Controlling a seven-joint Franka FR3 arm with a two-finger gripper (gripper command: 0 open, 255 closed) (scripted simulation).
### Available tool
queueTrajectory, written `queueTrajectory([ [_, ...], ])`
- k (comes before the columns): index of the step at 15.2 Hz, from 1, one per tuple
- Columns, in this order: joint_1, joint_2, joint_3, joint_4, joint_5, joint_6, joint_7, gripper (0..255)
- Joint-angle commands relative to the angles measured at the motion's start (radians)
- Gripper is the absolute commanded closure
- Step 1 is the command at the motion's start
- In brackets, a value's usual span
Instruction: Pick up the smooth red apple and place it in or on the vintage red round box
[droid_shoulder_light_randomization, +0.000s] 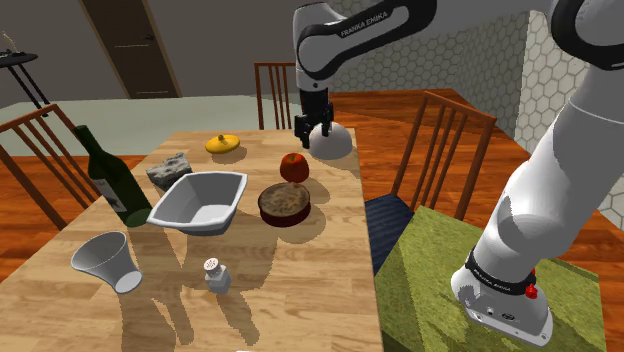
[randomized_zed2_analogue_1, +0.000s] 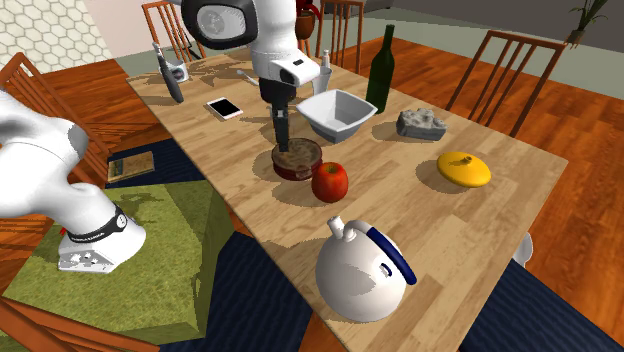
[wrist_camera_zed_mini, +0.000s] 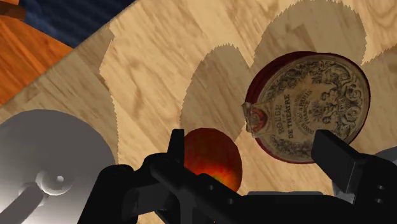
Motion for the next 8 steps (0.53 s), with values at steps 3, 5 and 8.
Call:
queueTrajectory([
  [3,-0.004,0.149,-0.002,0.122,-0.023,0.040,0.035,0],
  [5,-0.003,0.225,-0.003,0.192,-0.035,0.051,0.055,0],
  [8,0.001,0.341,-0.008,0.310,-0.052,0.057,0.082,0],
])
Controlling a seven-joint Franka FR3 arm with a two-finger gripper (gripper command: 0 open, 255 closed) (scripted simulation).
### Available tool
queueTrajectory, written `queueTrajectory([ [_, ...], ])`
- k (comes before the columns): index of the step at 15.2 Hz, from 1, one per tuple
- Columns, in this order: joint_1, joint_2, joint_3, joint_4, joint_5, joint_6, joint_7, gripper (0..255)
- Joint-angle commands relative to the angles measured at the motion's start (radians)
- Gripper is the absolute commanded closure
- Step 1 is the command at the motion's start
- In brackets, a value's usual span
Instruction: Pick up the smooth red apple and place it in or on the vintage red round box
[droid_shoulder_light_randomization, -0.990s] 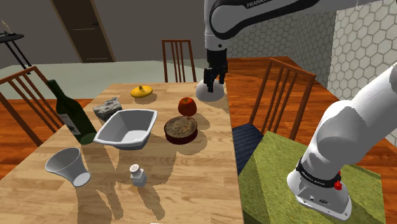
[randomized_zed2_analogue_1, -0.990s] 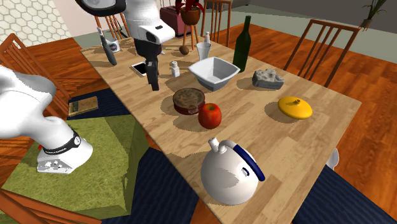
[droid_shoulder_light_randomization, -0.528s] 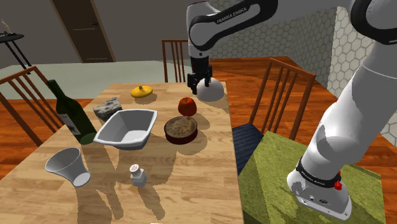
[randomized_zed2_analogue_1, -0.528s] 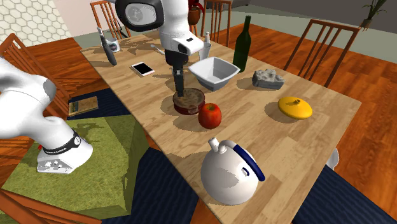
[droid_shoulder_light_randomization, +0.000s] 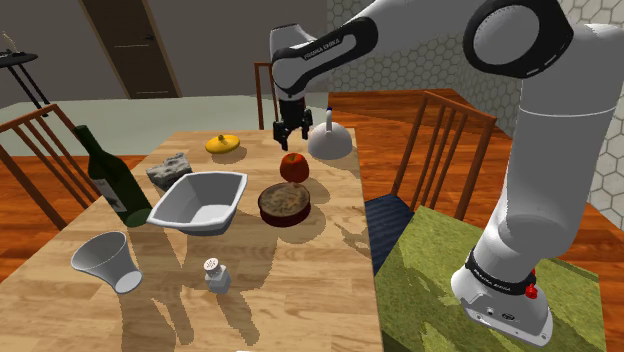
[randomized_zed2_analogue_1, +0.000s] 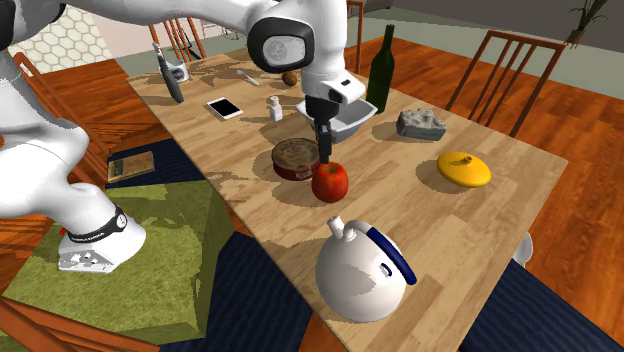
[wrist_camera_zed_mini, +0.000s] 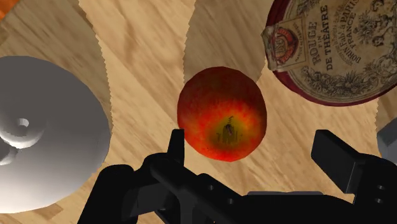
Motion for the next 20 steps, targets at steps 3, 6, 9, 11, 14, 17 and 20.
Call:
queueTrajectory([
  [3,0.000,0.057,-0.004,0.037,-0.007,0.024,0.009,0],
  [6,0.000,0.070,-0.004,0.014,-0.008,0.059,0.009,0],
  [9,0.000,0.083,-0.005,-0.003,-0.010,0.090,0.010,0],
  [11,0.000,0.083,-0.005,-0.003,-0.010,0.090,0.010,0],
  [14,0.000,0.083,-0.005,-0.003,-0.010,0.090,0.010,0],
  [17,0.000,0.083,-0.005,-0.003,-0.010,0.089,0.010,255],
  [20,0.000,0.083,-0.005,-0.003,-0.010,0.089,0.010,255],
])
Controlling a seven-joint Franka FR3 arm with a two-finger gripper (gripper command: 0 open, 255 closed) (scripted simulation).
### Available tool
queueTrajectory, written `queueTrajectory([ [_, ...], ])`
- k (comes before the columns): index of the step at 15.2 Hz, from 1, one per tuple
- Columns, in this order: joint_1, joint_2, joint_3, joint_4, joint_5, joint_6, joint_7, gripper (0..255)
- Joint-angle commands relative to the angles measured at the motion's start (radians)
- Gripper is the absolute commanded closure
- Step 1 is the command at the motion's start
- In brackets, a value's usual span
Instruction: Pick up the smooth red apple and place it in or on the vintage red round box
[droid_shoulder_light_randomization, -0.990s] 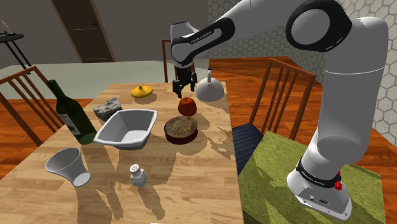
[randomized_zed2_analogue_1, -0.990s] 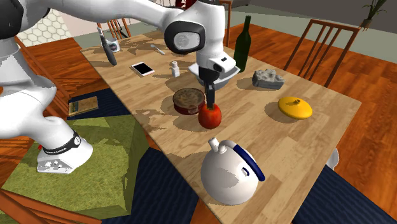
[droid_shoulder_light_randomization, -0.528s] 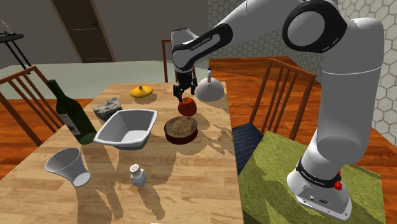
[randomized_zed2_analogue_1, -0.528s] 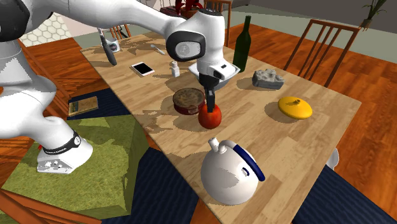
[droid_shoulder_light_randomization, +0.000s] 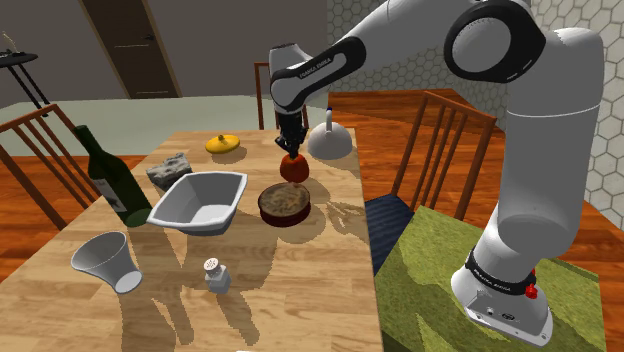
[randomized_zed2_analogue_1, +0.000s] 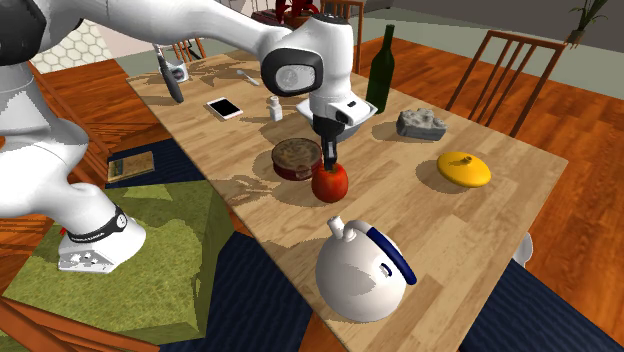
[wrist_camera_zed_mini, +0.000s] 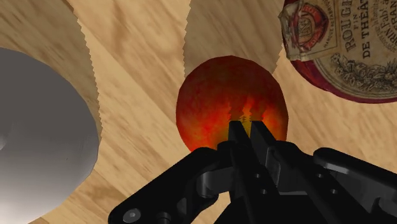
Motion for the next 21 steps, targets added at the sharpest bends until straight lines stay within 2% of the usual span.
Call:
queueTrajectory([
  [1,0.000,0.001,0.000,0.000,0.000,-0.001,0.000,255],
  [6,0.000,0.001,0.000,-0.001,0.000,0.001,0.000,255],
  [21,0.000,-0.048,0.002,0.135,0.006,-0.184,-0.005,255],
])
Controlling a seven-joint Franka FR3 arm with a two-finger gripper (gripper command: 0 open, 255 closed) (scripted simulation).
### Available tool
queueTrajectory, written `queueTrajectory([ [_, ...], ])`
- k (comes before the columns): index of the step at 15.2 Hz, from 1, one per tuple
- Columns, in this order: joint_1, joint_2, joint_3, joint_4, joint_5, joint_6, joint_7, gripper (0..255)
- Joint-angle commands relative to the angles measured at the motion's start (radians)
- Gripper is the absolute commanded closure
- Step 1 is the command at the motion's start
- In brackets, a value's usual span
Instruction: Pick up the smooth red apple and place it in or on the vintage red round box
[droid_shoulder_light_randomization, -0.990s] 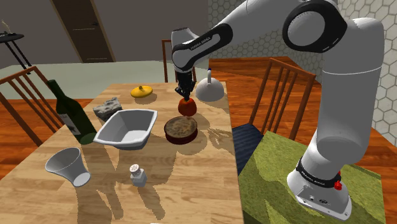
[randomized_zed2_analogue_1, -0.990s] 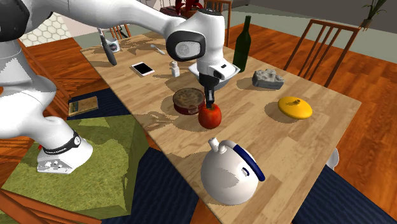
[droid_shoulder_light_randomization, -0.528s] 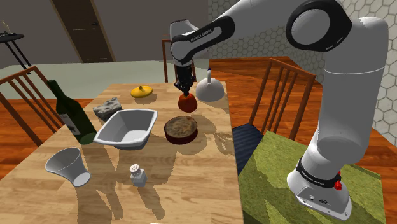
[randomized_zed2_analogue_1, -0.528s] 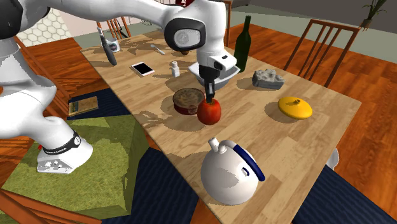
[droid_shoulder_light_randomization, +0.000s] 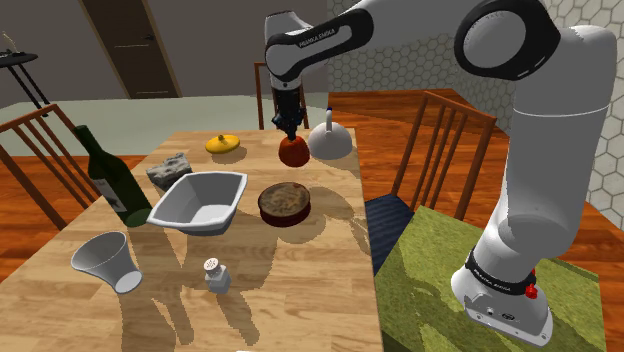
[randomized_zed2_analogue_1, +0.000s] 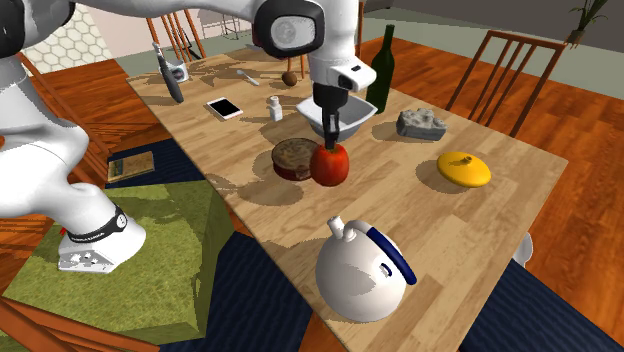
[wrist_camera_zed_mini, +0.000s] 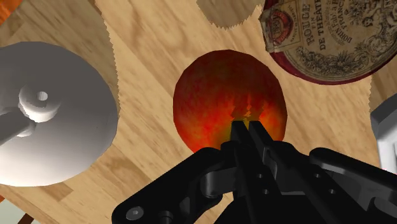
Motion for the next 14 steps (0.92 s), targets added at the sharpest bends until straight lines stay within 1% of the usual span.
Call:
queueTrajectory([
  [1,0.001,-0.004,0.000,0.024,0.000,-0.028,0.000,255],
  [8,0.001,-0.009,0.001,0.111,0.001,-0.120,-0.001,255],
  [9,0.001,-0.009,0.001,0.111,0.001,-0.121,-0.001,255],
  [14,0.053,-0.095,0.037,0.061,-0.001,-0.158,0.087,255],
])
